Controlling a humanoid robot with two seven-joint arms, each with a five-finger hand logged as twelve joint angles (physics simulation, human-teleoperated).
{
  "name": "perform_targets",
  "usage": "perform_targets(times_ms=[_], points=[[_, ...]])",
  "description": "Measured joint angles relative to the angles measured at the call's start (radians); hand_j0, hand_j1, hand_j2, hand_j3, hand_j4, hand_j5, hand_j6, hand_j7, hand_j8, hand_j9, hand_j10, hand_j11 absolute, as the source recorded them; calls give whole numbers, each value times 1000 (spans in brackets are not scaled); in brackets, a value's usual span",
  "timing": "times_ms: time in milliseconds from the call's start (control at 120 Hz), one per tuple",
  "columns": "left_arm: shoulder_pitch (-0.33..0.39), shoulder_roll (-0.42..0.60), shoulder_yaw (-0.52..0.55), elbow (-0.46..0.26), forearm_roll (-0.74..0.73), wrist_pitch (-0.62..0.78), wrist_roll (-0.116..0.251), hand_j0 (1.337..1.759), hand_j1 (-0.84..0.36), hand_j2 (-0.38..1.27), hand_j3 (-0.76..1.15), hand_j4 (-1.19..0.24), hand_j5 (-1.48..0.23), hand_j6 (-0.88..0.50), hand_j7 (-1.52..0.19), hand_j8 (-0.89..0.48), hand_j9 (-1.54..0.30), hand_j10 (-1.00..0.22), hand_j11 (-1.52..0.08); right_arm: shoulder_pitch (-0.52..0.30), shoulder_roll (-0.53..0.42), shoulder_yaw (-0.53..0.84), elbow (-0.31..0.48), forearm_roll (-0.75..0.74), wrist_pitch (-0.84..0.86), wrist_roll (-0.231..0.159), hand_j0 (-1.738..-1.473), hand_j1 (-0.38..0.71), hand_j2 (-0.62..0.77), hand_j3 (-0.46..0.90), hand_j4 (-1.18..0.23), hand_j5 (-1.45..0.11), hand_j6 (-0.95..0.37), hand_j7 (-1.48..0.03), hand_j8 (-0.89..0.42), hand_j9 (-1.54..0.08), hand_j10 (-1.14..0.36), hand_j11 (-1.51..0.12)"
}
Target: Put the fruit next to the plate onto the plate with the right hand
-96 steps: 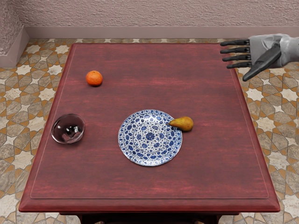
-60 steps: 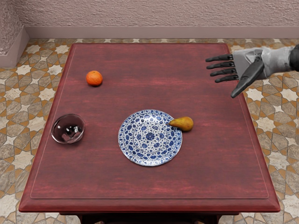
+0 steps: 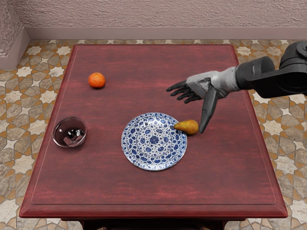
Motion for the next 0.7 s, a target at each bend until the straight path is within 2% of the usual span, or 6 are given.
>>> perform_targets(times_ms=[108, 250, 525, 575, 625, 700], points=[[0, 0, 0, 0, 0, 0, 0, 1658, 346, 0, 0, -2, -3, -2, -3, -2, -3, -2, -3, -11, 8, 1, 17, -90, 2, 0, -1658, -239, -18, 0, -93, -120, -94, -119, -93, -120, -93, -120], [0, 0, 0, 0, 0, 0, 0, 1658, 346, 0, 0, -2, -3, -2, -3, -2, -3, -2, -3, -23, 9, 8, 27, -150, -23, 0, -1658, -245, -17, 0, -88, -113, -89, -113, -89, -113, -88, -113], [0, 0, 0, 0, 0, 0, 0, 1658, 346, 0, 0, -2, -3, -2, -3, -2, -3, -2, -3, -59, 48, 13, 46, -283, -374, 0, -1658, -292, -9, 0, -50, -63, -51, -63, -50, -63, -50, -63], [0, 0, 0, 0, 0, 0, 0, 1658, 346, 0, 0, -2, -3, -2, -3, -2, -3, -2, -3, -4, 66, -54, 40, -265, -417, 0, -1658, -298, -8, 0, -45, -57, -46, -57, -46, -57, -45, -57], [0, 0, 0, 0, 0, 0, 0, 1658, 346, 0, 0, -2, -3, -2, -3, -2, -3, -2, -3, 119, 62, -199, 38, -181, -475, 0, -1658, -302, -7, 0, -42, -52, -43, -52, -42, -52, -41, -52], [0, 0, 0, 0, 0, 0, 0, 1658, 346, 0, 0, -2, -3, -2, -3, -2, -3, -2, -3, 293, 41, -382, 112, -94, -581, 0, -1658, -306, -6, 0, -39, -48, -40, -48, -39, -48, -38, -48]])
